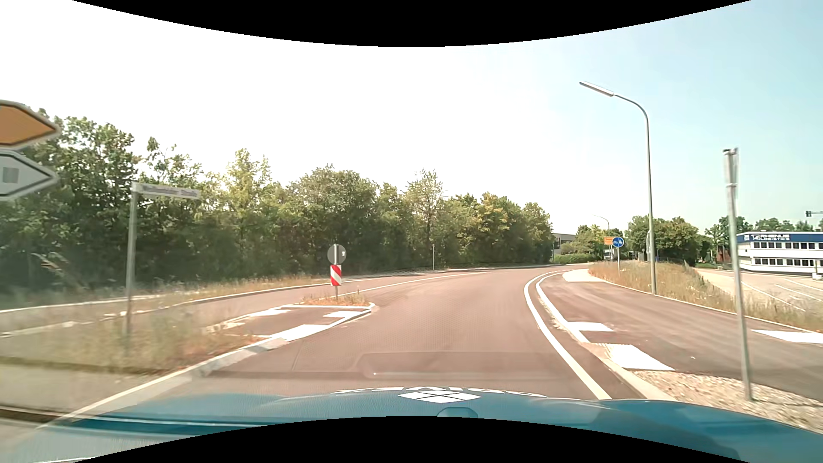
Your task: Follow the waypoints while adhering to traffic rules and regulations
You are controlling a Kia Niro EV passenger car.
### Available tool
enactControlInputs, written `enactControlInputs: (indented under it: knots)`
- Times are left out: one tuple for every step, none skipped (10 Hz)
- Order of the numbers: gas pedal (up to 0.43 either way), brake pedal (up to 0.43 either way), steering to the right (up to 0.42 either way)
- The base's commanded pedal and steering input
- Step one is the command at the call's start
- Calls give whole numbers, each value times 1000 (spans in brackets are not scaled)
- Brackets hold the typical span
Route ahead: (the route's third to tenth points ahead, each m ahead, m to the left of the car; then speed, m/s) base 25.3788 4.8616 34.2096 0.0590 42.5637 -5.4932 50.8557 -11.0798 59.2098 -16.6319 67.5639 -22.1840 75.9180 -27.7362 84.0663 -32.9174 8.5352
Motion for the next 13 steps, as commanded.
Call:
enactControlInputs:
  knots:
    - [189, 0, 78]
    - [189, 0, 77]
    - [189, 0, 77]
    - [189, 0, 76]
    - [189, 0, 75]
    - [189, 0, 74]
    - [189, 0, 74]
    - [189, 0, 71]
    - [189, 0, 64]
    - [189, 0, 59]
    - [189, 0, 56]
    - [169, 0, 56]
    - [118, 0, 56]
